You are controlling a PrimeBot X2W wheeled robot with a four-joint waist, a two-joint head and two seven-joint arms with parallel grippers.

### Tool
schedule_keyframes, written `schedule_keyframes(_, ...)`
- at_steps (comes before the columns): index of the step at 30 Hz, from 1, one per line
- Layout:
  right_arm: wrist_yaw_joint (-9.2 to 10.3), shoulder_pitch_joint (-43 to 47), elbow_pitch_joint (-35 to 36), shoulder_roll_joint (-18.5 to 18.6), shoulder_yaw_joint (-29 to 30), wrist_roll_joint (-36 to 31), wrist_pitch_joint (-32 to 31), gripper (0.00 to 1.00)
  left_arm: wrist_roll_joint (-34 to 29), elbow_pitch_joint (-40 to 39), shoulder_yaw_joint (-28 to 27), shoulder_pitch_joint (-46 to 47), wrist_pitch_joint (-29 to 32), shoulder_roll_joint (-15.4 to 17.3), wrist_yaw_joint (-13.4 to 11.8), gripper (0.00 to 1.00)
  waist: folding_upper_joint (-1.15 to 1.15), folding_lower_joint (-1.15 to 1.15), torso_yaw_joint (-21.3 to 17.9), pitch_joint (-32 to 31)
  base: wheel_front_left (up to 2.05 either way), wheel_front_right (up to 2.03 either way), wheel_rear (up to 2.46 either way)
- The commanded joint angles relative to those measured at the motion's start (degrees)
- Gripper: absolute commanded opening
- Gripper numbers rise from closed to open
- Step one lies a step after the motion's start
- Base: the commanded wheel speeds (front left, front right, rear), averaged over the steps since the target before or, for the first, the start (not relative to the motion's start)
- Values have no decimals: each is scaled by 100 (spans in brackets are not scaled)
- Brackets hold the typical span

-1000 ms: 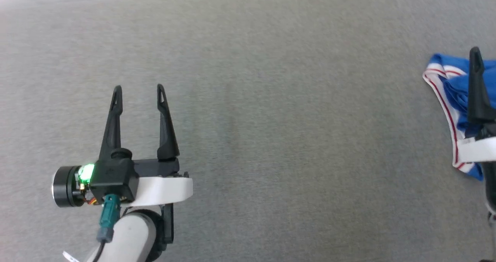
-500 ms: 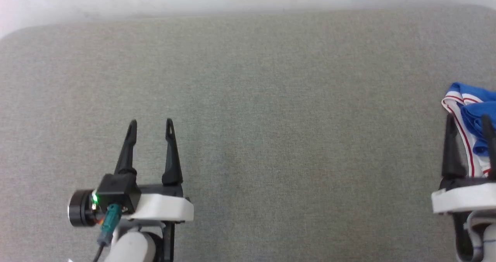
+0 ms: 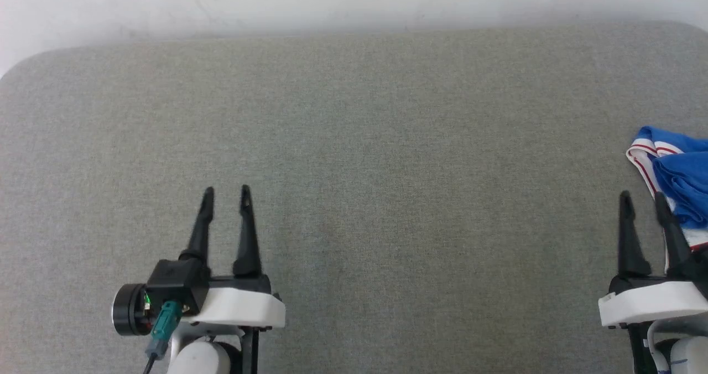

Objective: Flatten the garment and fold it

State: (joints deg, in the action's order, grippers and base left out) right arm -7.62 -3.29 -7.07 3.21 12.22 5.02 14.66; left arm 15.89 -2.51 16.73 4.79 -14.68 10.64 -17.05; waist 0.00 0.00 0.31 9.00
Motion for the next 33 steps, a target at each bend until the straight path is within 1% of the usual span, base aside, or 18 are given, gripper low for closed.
schedule_keyframes(1, 0, 1, 2, 0, -5, -1, -4, 0, -5, 1, -5, -1, 4, -2, 5, 0, 0, 0, 0, -2, 0, 0, 0)
schedule_keyframes(4, 0, 0, 1, 2, 11, 0, 0, 0, 0, 0, 6, 0, 4, 0, 0, 0, 0, 0, 0, -2, 0, 0, 0)
schedule_keyframes(33, 3, 76, 165, -6, -275, -116, -340, 0, -369, 58, -383, -111, 343, -180, 395, 0, 0, 0, -7, -210, 0, 0, 0)
